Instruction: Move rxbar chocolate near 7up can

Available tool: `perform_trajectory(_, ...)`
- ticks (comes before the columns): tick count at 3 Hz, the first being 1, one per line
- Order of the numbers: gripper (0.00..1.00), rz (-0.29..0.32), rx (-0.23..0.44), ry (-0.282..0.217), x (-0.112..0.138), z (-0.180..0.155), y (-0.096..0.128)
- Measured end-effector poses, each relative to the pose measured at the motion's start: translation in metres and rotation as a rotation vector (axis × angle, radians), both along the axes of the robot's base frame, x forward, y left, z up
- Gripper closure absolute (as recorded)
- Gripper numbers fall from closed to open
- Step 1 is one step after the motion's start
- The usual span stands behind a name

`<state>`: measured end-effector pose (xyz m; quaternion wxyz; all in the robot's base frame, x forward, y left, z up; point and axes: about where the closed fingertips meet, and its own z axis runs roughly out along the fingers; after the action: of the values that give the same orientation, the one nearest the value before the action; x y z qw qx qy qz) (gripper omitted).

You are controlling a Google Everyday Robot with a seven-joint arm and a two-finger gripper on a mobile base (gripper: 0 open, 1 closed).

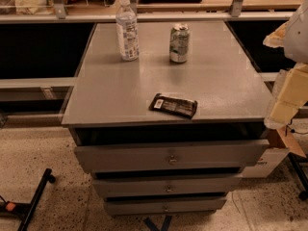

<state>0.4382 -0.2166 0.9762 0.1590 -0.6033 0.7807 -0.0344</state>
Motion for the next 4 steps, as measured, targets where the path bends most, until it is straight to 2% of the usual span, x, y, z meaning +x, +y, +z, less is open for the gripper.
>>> perform_trajectory(1,0.00,0.000,0.001,-0.002,0.000,0.000,0.000)
perform_trajectory(2,0.00,0.007,0.024,0.018,0.018,-0.015,0.012)
perform_trajectory(3,0.00,0.008,0.063,0.064,0.041,-0.044,0.030)
perform_trajectory(4,0.00,0.002,0.128,0.093,0.061,-0.068,0.048)
